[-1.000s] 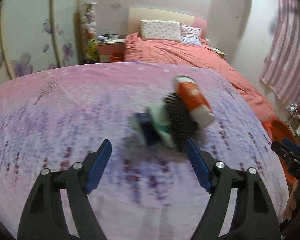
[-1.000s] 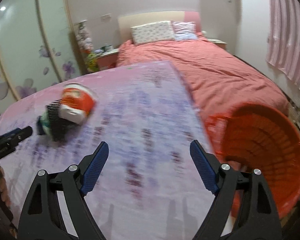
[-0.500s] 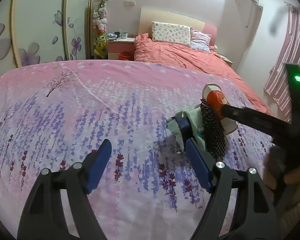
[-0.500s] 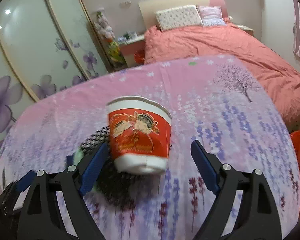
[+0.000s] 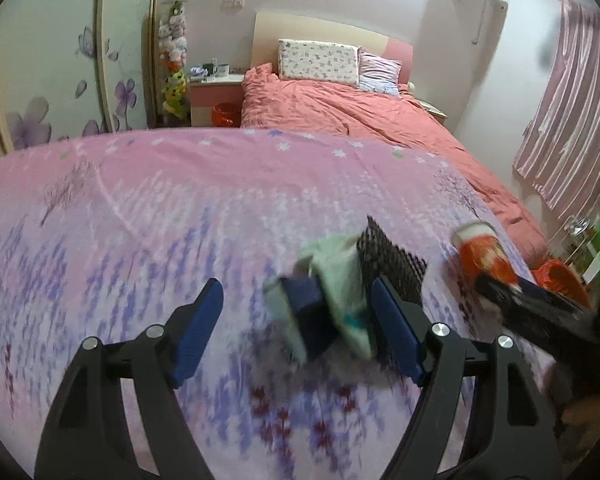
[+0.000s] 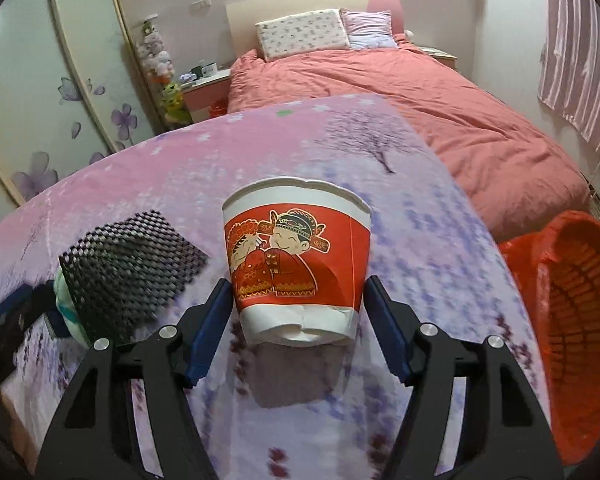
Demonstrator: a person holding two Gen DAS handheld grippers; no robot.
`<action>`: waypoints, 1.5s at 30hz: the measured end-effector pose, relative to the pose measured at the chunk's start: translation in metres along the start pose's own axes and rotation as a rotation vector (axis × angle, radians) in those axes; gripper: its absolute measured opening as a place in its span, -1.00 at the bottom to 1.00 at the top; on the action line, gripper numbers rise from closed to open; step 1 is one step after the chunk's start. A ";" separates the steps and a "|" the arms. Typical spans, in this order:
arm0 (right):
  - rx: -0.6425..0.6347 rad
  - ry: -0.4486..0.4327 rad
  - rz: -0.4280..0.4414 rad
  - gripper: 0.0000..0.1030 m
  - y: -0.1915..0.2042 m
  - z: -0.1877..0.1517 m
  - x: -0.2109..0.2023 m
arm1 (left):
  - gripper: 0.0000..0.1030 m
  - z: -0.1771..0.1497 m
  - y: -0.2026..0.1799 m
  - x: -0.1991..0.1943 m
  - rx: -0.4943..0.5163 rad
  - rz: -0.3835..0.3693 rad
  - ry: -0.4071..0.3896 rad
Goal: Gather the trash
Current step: 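Grasp the red paper cup with the right gripper while the left grasps the black mesh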
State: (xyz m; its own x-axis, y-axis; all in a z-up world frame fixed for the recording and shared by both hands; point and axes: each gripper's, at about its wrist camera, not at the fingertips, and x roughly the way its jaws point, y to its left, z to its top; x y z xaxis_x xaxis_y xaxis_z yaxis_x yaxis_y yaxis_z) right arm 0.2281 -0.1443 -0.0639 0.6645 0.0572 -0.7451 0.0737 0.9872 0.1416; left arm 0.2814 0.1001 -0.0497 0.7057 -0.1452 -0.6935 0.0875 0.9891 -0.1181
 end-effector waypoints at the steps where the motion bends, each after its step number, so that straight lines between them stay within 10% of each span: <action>1: -0.002 -0.001 -0.001 0.30 -0.002 -0.001 0.000 | 0.47 0.003 -0.002 0.005 0.010 0.009 0.004; 12: -0.014 0.030 -0.002 0.30 -0.003 -0.017 0.002 | -0.31 -0.012 0.011 0.009 0.085 0.111 0.104; 17: -0.014 0.030 -0.002 0.30 -0.005 -0.020 -0.003 | -0.30 -0.016 0.035 0.002 0.023 0.149 0.125; 21: -0.010 0.029 -0.004 0.30 -0.007 -0.021 -0.005 | 0.22 -0.012 0.034 -0.026 -0.008 0.084 0.043; 33: 0.017 0.024 -0.008 0.30 -0.022 -0.026 -0.009 | 0.07 -0.010 -0.048 -0.015 0.137 0.024 -0.002; 38: 0.019 0.023 -0.001 0.30 -0.025 -0.026 -0.008 | -0.40 -0.016 -0.066 0.017 0.178 0.105 0.040; 45: 0.023 0.020 0.009 0.30 -0.025 -0.027 -0.009 | -0.78 -0.020 -0.049 -0.006 0.122 -0.028 0.033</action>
State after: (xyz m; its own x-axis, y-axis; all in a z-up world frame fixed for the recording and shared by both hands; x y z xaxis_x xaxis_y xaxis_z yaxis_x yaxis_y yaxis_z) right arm 0.1999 -0.1659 -0.0782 0.6502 0.0692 -0.7566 0.0848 0.9830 0.1628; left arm 0.2591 0.0516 -0.0542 0.6785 -0.1716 -0.7143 0.1933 0.9798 -0.0518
